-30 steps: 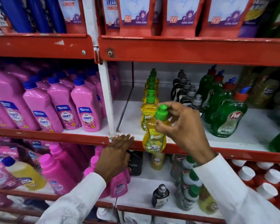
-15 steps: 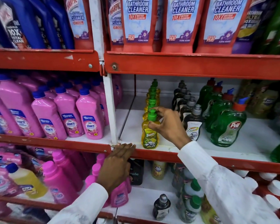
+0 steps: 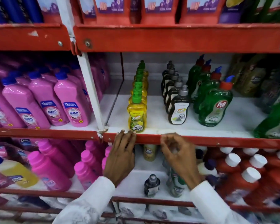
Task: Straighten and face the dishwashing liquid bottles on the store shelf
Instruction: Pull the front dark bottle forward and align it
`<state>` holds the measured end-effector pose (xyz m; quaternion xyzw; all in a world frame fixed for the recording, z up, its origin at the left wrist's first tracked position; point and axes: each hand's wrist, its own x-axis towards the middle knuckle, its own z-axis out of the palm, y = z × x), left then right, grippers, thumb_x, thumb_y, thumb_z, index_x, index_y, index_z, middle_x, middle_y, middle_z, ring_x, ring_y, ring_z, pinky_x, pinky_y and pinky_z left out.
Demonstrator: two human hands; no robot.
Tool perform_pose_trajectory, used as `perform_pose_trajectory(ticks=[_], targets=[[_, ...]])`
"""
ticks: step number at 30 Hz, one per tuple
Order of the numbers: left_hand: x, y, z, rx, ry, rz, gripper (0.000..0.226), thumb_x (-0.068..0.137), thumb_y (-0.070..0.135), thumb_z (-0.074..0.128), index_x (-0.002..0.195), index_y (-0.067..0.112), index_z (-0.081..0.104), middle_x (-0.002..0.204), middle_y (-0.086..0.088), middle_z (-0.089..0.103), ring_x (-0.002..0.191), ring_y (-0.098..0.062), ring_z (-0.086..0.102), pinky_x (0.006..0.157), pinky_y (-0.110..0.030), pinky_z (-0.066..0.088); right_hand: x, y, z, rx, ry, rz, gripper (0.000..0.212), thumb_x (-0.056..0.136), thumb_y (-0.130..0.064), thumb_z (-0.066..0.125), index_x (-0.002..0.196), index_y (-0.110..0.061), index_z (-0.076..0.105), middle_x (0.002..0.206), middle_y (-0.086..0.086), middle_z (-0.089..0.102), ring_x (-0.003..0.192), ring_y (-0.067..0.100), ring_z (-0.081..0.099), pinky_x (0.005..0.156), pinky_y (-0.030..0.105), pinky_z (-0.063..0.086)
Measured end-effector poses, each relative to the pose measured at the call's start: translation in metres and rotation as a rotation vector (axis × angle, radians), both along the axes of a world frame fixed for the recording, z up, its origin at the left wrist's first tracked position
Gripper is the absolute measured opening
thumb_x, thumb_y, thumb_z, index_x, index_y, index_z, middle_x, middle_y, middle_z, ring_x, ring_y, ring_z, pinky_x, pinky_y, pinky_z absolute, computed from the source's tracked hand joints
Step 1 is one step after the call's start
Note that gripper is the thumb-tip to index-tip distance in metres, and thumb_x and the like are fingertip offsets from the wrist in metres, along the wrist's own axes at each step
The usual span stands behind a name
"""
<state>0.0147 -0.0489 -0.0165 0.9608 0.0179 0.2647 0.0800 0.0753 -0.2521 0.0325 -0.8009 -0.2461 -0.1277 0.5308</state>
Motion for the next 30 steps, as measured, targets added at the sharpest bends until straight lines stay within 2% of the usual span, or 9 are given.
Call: perform_pose_trajectory(ticks=[2, 4, 7, 10, 12, 16, 19, 24, 30], targets=[[0.005, -0.007, -0.002, 0.005, -0.007, -0.006, 0.063, 0.081, 0.014, 0.04, 0.142, 0.002, 0.045, 0.141, -0.018, 0.051, 0.134, -0.04, 0.038, 0.113, -0.055, 0.034, -0.004, -0.011, -0.046, -0.19, 0.14, 0.075, 0.026, 0.081, -0.016, 0.075, 0.106, -0.023, 0.071, 0.093, -0.013, 0.072, 0.076, 0.006, 0.067, 0.067, 0.008, 0.049], [0.006, -0.01, -0.001, -0.012, -0.005, -0.007, 0.062, 0.082, 0.013, 0.04, 0.142, 0.002, 0.044, 0.142, -0.018, 0.05, 0.135, -0.04, 0.036, 0.114, -0.055, 0.031, -0.004, -0.009, -0.086, -0.416, 0.246, 0.151, 0.041, 0.08, -0.023, 0.073, 0.12, -0.018, 0.065, 0.107, -0.006, 0.067, 0.087, 0.012, 0.063, 0.068, 0.005, 0.043], [0.008, -0.018, -0.001, -0.006, 0.003, -0.014, 0.062, 0.082, 0.013, 0.039, 0.143, 0.002, 0.044, 0.144, -0.019, 0.048, 0.136, -0.04, 0.034, 0.115, -0.055, 0.03, -0.003, 0.0, -0.128, -0.542, 0.336, 0.185, 0.048, 0.079, -0.031, 0.068, 0.124, -0.014, 0.063, 0.121, 0.005, 0.067, 0.102, 0.02, 0.066, 0.081, 0.016, 0.044], [0.009, -0.023, -0.002, -0.012, 0.009, -0.009, 0.061, 0.083, 0.012, 0.036, 0.143, 0.002, 0.044, 0.144, -0.019, 0.048, 0.137, -0.04, 0.033, 0.116, -0.054, 0.029, -0.002, 0.011, -0.141, -0.595, 0.355, 0.206, 0.044, 0.07, -0.022, 0.072, 0.113, -0.015, 0.069, 0.113, 0.008, 0.072, 0.102, 0.023, 0.068, 0.088, 0.024, 0.051], [0.01, -0.027, -0.001, -0.003, 0.01, -0.016, 0.061, 0.083, 0.009, 0.036, 0.143, 0.002, 0.043, 0.144, -0.02, 0.047, 0.137, -0.039, 0.033, 0.116, -0.053, 0.03, 0.0, 0.015, -0.142, -0.601, 0.353, 0.2, 0.036, 0.066, -0.017, 0.07, 0.102, -0.015, 0.073, 0.103, 0.008, 0.075, 0.096, 0.025, 0.07, 0.084, 0.029, 0.054], [0.012, -0.035, 0.0, 0.005, 0.012, -0.029, 0.069, 0.077, -0.008, 0.052, 0.145, 0.003, 0.041, 0.145, -0.019, 0.047, 0.138, -0.037, 0.033, 0.115, -0.053, 0.032, 0.001, 0.01, -0.14, -0.548, 0.372, 0.177, 0.028, 0.061, -0.019, 0.07, 0.089, -0.018, 0.073, 0.088, 0.003, 0.077, 0.081, 0.02, 0.071, 0.072, 0.019, 0.047], [0.015, -0.039, 0.002, 0.008, 0.023, -0.036, 0.081, 0.07, -0.016, 0.055, 0.147, 0.003, 0.038, 0.147, -0.018, 0.045, 0.14, -0.037, 0.034, 0.115, -0.051, 0.032, -0.006, -0.007, -0.106, -0.448, 0.321, 0.145, 0.032, 0.059, -0.027, 0.075, 0.09, -0.021, 0.074, 0.085, -0.004, 0.077, 0.074, 0.008, 0.068, 0.068, 0.014, 0.049], [0.023, -0.051, 0.004, 0.009, 0.027, -0.073, 0.093, 0.061, -0.023, 0.059, 0.147, 0.003, 0.035, 0.146, -0.019, 0.044, 0.14, -0.037, 0.033, 0.117, -0.05, 0.029, -0.008, -0.049, 0.004, -0.266, 0.205, 0.033, 0.041, 0.061, -0.021, 0.085, 0.1, -0.024, 0.075, 0.085, -0.013, 0.078, 0.068, -0.005, 0.069, 0.067, 0.014, 0.057], [0.041, -0.082, 0.005, -0.011, -0.003, -0.128, 0.073, 0.072, -0.012, 0.065, 0.141, 0.0, 0.045, 0.144, -0.018, 0.051, 0.139, -0.032, 0.038, 0.122, -0.037, 0.011, 0.007, -0.081, 0.109, -0.086, -0.028, -0.075, 0.04, 0.065, -0.017, 0.086, 0.103, -0.024, 0.075, 0.084, -0.013, 0.076, 0.069, -0.008, 0.068, 0.065, 0.001, 0.049]])
